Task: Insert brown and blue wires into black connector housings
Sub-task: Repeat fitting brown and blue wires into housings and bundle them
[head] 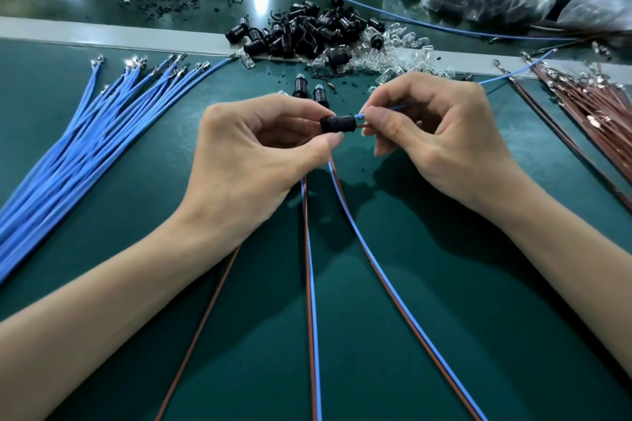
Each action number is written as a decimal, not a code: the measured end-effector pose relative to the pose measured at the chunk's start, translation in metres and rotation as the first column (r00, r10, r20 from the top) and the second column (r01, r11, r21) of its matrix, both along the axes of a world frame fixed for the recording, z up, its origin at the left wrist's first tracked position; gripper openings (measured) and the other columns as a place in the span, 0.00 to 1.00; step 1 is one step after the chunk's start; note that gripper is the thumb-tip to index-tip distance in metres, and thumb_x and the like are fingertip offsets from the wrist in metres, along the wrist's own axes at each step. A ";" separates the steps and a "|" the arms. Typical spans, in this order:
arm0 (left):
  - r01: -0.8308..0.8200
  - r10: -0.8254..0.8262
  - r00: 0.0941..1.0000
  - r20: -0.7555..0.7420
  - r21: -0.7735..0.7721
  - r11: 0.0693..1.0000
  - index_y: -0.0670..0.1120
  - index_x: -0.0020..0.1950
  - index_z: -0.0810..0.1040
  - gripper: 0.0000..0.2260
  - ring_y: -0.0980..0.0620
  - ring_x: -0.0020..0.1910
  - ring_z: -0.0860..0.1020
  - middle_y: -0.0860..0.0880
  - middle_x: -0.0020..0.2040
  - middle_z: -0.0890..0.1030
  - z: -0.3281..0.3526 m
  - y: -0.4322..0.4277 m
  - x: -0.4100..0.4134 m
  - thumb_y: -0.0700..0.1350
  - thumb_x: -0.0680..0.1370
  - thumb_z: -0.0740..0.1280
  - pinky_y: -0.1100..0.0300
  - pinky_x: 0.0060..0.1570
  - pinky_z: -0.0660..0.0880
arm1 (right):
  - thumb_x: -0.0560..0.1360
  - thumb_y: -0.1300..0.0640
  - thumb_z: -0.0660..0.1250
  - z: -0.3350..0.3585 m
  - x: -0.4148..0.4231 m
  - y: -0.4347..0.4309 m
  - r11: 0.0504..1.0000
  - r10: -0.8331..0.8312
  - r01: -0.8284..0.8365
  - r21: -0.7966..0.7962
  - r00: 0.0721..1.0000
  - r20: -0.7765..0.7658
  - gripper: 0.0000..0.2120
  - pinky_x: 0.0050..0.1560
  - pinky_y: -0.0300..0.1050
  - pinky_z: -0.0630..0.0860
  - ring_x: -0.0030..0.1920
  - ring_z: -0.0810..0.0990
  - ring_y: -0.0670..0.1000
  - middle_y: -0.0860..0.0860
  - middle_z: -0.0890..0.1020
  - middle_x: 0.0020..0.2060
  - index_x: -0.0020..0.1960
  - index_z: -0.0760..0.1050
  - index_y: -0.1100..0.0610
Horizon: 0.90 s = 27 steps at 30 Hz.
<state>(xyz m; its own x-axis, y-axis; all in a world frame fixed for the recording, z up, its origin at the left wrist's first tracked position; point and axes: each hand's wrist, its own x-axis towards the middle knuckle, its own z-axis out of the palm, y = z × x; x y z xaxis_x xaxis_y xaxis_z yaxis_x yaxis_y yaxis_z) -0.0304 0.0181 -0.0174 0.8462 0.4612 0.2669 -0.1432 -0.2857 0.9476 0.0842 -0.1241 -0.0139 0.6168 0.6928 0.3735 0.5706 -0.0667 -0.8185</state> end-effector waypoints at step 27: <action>-0.092 0.091 0.995 -0.048 -0.020 0.996 0.49 0.39 0.82 0.06 0.59 0.33 0.80 0.53 0.36 0.84 -0.001 0.001 0.001 0.40 0.70 0.76 0.70 0.37 0.74 | 0.72 0.63 0.69 -0.004 0.008 0.000 0.996 -0.079 0.082 -0.025 0.992 0.100 0.07 0.40 0.27 0.68 0.36 0.75 0.35 0.40 0.77 0.35 0.42 0.76 0.51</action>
